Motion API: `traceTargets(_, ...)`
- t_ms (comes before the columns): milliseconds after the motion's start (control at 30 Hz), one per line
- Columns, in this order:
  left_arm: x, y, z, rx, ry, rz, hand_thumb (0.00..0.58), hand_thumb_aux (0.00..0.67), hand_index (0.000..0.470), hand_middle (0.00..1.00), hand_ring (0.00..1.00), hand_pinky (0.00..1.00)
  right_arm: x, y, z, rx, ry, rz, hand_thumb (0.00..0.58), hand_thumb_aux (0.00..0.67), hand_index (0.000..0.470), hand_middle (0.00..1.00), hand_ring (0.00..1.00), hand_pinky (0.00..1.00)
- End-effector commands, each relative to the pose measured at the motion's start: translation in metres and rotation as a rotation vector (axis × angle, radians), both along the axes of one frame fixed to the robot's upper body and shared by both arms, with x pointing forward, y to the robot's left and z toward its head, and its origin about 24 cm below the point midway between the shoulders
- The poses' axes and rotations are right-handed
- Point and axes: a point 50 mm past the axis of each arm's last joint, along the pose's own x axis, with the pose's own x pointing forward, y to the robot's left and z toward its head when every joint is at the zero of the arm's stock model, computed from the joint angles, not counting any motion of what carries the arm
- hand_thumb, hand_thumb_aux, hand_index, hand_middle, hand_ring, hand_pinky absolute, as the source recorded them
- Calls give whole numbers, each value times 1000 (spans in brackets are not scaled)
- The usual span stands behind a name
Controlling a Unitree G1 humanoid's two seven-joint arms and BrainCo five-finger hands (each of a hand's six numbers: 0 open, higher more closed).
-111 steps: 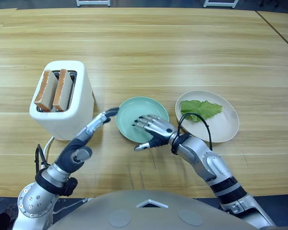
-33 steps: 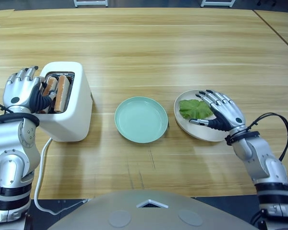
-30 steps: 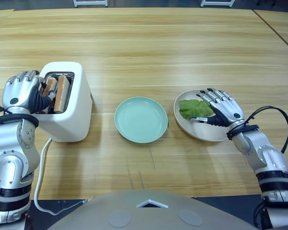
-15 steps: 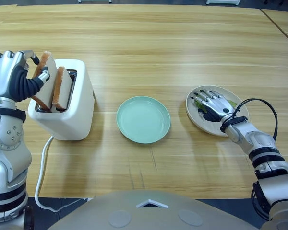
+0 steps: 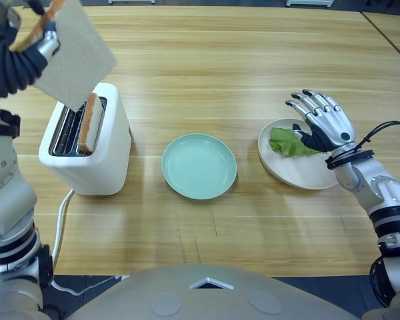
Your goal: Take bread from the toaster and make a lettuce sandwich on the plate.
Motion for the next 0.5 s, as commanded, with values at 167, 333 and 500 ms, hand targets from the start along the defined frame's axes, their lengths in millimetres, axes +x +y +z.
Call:
traceTargets(167,34,-52,-17,-197,197,-360,580,670,470,1000,1000,1000,-2,-18,-43,16,240,-177,0,0,0,0,0,0)
traceTargets(333,59,-84,-53,-267,392,-505,580,670,470,1000,1000,1000,2,-23,-48,-23,282,-215,0,0,0,0,0,0)
traceTargets(500,80,-83,-89,-190,500,-422,580,670,470,1000,1000,1000,7,-29,-45,-109,278,-237,0,0,0,0,0,0)
